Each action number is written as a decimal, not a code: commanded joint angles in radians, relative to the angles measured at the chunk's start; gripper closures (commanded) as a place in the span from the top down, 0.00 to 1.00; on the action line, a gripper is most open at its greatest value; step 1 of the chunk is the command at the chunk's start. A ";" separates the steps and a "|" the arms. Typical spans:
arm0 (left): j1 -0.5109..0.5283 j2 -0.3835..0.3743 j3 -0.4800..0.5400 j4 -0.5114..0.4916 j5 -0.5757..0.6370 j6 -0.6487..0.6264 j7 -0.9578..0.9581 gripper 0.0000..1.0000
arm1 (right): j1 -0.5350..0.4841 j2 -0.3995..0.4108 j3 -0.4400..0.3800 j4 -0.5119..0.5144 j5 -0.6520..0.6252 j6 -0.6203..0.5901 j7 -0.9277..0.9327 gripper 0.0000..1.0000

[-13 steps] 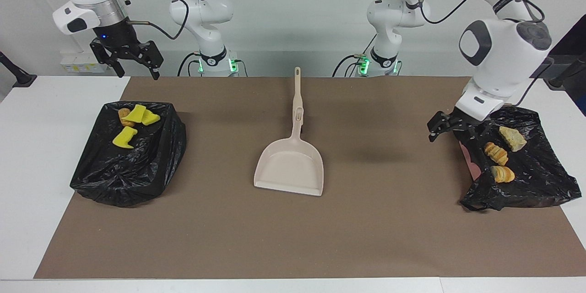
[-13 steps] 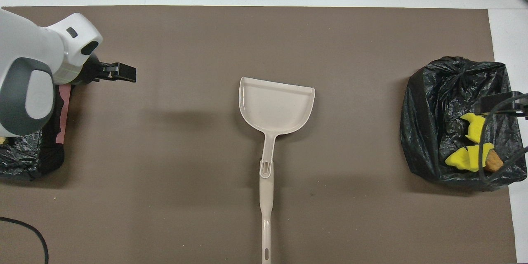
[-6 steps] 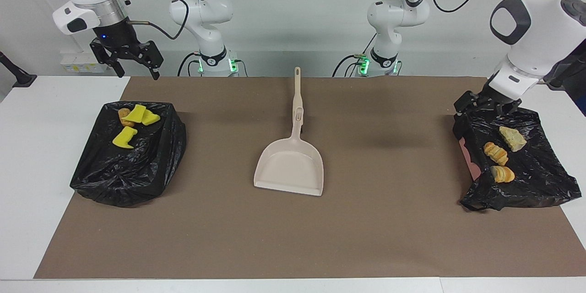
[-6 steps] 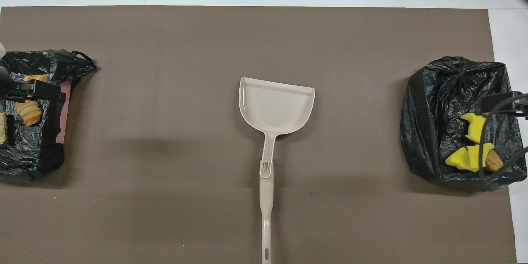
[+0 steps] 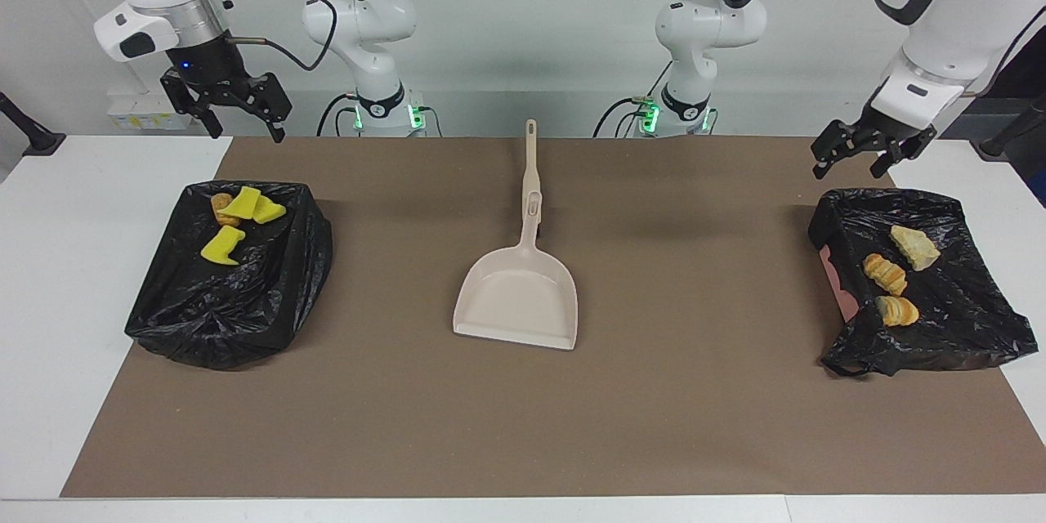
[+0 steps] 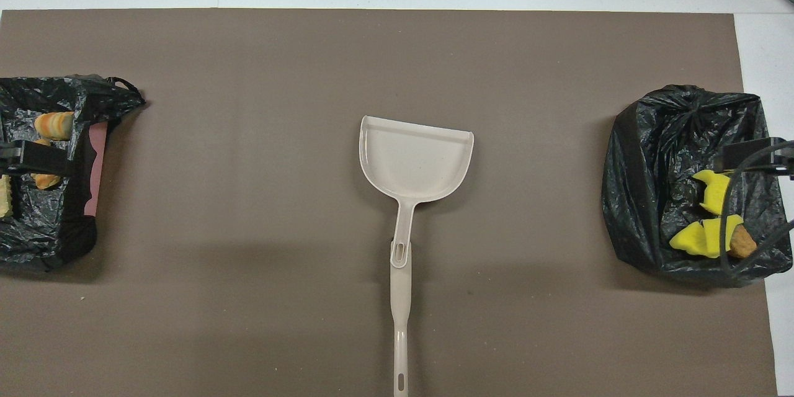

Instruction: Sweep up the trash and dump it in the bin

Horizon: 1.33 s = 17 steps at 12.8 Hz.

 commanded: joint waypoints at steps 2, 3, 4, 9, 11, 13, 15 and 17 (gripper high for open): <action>-0.031 -0.053 0.004 -0.039 0.022 -0.029 -0.018 1.00 | -0.003 -0.015 0.002 -0.014 0.006 -0.005 -0.011 1.00; -0.031 -0.065 0.004 -0.050 0.022 -0.040 -0.019 1.00 | -0.003 -0.015 0.002 -0.014 0.006 -0.005 -0.011 1.00; -0.031 -0.068 0.004 -0.053 0.022 -0.051 -0.011 1.00 | -0.003 -0.015 0.002 -0.014 0.006 -0.005 -0.011 1.00; -0.031 -0.032 0.003 0.027 0.011 -0.135 -0.020 1.00 | -0.003 -0.015 0.002 -0.014 0.006 -0.005 -0.011 1.00; -0.043 0.005 0.000 0.094 0.013 -0.204 -0.019 1.00 | -0.003 -0.015 0.002 -0.014 0.006 -0.005 -0.011 1.00; -0.043 0.014 -0.002 0.105 0.010 -0.210 -0.019 1.00 | -0.003 -0.015 0.002 -0.014 0.006 -0.005 -0.011 1.00; -0.044 0.027 0.000 0.107 0.008 -0.198 -0.019 1.00 | -0.003 -0.015 0.002 -0.014 0.006 -0.005 -0.011 1.00; -0.043 0.028 0.000 0.105 0.002 -0.189 -0.020 1.00 | -0.003 -0.015 0.002 -0.014 0.006 -0.005 -0.011 1.00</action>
